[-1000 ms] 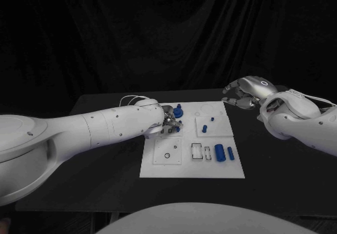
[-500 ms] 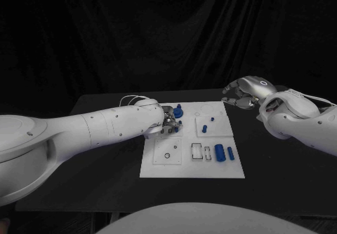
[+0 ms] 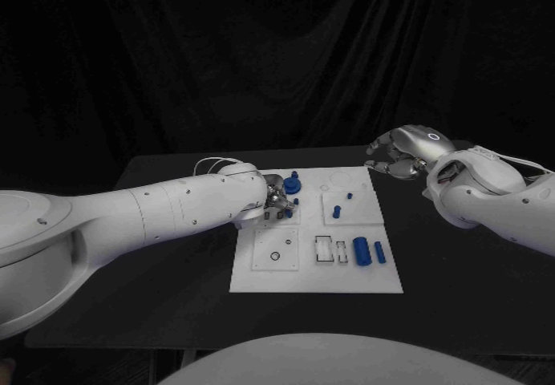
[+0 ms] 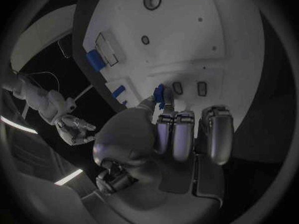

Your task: Assemble the parts on the task board

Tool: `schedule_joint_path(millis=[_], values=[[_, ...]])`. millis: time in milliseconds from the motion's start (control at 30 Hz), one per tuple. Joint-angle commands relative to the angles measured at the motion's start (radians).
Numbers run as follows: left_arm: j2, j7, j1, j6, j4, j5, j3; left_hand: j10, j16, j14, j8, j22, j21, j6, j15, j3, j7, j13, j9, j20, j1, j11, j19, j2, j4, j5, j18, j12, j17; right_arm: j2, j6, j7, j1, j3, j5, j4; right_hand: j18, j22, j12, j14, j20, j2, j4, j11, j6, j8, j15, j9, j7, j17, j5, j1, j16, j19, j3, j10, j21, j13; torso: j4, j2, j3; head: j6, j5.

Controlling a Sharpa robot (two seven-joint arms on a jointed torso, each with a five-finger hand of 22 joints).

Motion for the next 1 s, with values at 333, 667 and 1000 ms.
schedule_joint_path(millis=[333,667,1000], values=[[-0.028,0.024,-0.003,-0.043,0.025,0.002,0.000,0.108,0.003,0.106,-0.027,0.054,-0.009,0.021,-0.008,0.057,0.000,0.263,0.016,-0.008,-0.005,-0.008,0.000,-0.024,-0.011,0.039,-0.007,0.003,0.263,-0.006,0.013,-0.025,-0.003,0.001,-0.003,-0.002,-0.007,0.262,0.003,0.103,0.006,-0.002,0.002,0.009,0.008,0.000,0.009,-0.002,-0.002,0.263,0.006,-0.005,0.003,0.103,0.002,0.106,0.000,0.263,-0.0005,0.000,0.0000,0.000,0.006],[-0.044,0.040,-0.003,-0.067,0.041,0.002,0.000,0.108,0.003,0.106,-0.041,0.048,-0.015,0.022,-0.007,0.078,0.002,0.263,0.020,-0.007,-0.017,-0.006,-0.004,-0.033,-0.009,0.038,-0.006,0.003,0.263,-0.009,0.019,-0.026,-0.005,0.001,-0.003,-0.004,-0.007,0.262,0.003,0.103,0.006,-0.002,0.002,0.009,0.008,0.000,0.009,-0.002,-0.001,0.263,0.006,-0.006,0.003,0.102,0.002,0.106,-0.001,0.263,0.0021,-0.001,0.0001,0.000,0.007],[-0.060,0.044,-0.005,-0.079,0.056,0.002,0.000,0.108,0.003,0.106,-0.054,0.044,-0.019,0.027,-0.006,0.103,0.003,0.263,0.024,-0.006,-0.023,-0.006,-0.007,-0.042,-0.011,0.040,-0.005,0.003,0.263,-0.010,0.023,-0.028,-0.006,0.001,-0.003,-0.005,-0.006,0.261,0.003,0.103,0.006,-0.002,0.003,0.009,0.008,0.000,0.009,-0.002,-0.001,0.263,0.005,-0.006,0.003,0.101,0.002,0.106,-0.003,0.263,-0.0005,0.000,0.0003,0.000,0.013]])
